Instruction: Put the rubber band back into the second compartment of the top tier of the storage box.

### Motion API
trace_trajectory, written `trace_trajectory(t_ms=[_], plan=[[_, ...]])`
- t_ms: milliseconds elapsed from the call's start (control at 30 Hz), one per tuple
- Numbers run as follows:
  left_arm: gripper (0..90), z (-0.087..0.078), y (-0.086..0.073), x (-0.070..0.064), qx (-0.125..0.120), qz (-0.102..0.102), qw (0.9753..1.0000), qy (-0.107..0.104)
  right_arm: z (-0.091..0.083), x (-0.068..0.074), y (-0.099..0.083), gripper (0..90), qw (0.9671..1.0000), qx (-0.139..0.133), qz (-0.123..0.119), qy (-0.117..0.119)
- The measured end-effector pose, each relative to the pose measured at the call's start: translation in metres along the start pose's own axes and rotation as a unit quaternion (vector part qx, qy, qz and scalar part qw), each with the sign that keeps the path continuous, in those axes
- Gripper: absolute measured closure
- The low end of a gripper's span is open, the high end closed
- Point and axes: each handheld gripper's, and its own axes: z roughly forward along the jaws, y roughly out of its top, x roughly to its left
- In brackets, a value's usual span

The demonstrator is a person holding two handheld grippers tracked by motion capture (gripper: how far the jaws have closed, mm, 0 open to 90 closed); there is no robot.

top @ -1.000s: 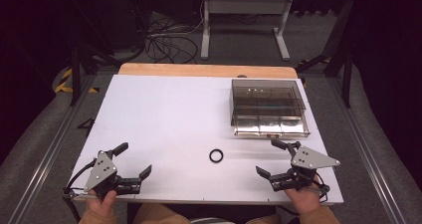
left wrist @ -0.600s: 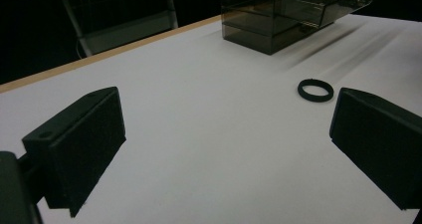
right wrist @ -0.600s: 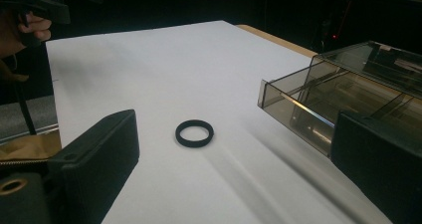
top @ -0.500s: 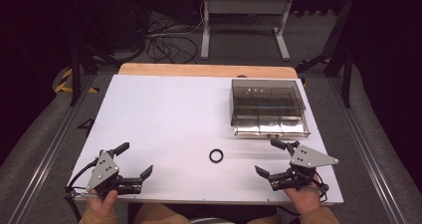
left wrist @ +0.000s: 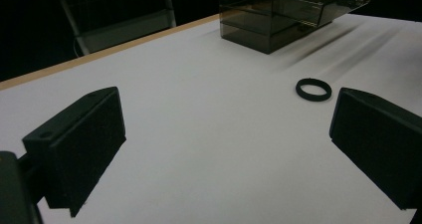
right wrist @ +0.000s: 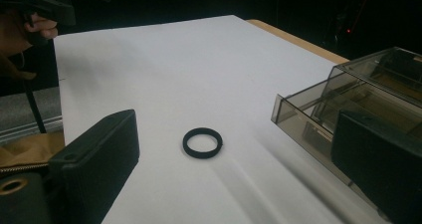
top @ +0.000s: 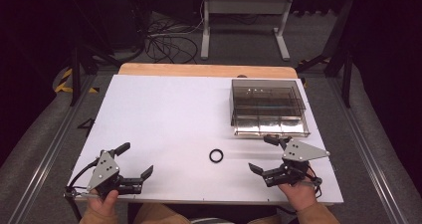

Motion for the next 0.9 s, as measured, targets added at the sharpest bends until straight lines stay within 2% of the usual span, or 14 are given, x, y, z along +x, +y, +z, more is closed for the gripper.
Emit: trace_trajectory(t_ms=[567,900], plan=[[1.8,0.001,0.000,0.000,0.004,0.004,1.0000,-0.003,0.031,0.007,0.022,5.8,0.9993,0.015,-0.022,0.027],[1.9,0.002,0.000,-0.001,0.009,0.003,0.9999,-0.005,0.042,0.005,0.025,5.8,0.9989,0.019,-0.020,0.039]])
